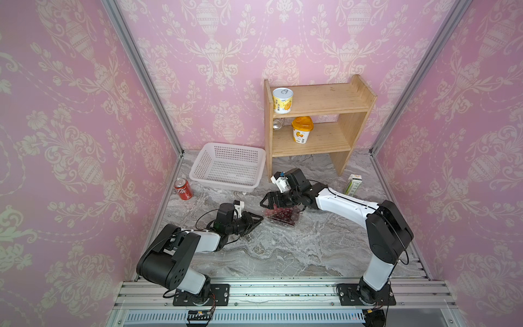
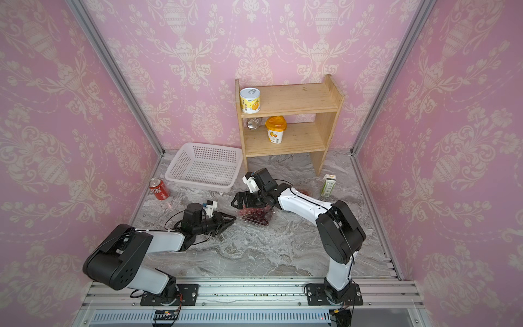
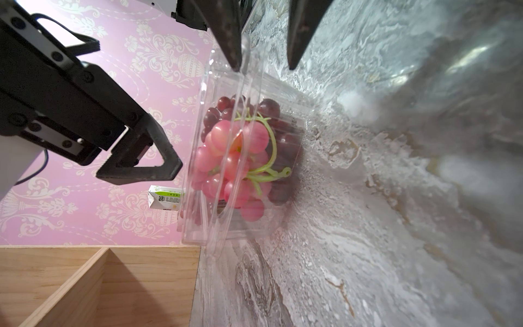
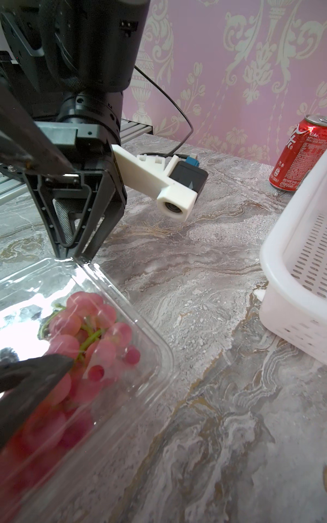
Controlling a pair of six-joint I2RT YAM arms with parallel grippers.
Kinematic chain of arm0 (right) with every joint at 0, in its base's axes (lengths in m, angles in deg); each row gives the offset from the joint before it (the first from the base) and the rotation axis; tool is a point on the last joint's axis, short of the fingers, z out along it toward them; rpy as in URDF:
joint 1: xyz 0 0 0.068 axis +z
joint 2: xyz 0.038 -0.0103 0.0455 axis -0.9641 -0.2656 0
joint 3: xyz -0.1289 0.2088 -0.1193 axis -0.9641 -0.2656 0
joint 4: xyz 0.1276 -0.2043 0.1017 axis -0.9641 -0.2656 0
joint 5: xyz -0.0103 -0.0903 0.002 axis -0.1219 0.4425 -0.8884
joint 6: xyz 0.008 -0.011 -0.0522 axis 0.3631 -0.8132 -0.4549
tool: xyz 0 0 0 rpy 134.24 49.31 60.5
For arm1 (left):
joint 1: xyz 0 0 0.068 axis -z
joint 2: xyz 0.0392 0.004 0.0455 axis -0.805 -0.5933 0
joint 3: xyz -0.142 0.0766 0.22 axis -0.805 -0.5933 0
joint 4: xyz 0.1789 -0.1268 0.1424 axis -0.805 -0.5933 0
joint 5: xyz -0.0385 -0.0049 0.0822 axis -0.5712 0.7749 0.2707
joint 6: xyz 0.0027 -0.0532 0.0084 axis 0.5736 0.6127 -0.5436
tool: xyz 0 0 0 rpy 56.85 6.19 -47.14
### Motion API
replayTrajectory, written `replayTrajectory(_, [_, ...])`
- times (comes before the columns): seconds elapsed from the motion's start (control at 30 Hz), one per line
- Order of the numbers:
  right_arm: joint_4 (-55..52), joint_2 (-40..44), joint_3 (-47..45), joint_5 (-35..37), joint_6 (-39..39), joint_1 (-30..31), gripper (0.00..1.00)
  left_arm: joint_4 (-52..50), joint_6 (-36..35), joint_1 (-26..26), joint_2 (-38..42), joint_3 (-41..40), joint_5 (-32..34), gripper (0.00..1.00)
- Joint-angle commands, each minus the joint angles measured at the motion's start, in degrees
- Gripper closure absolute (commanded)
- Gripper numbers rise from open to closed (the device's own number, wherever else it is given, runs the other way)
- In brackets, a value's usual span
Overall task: Pack grapes into containers
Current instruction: Close the packing box at the center of the board.
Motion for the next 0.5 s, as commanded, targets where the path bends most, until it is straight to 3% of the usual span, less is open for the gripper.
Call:
replayTrajectory(0.0, [0.73,0.52,-0.89,-0.22,0.42,0.44,0.01,2.96,1.25,0.58,-1.3,0.3,1.56,0.7])
replayTrajectory(0.47, [1.21,0.26,-1.27,-0.28,0.51,0.42,0.01,7.67,3.35,0.58,-2.32,-0.58,4.99,0.78])
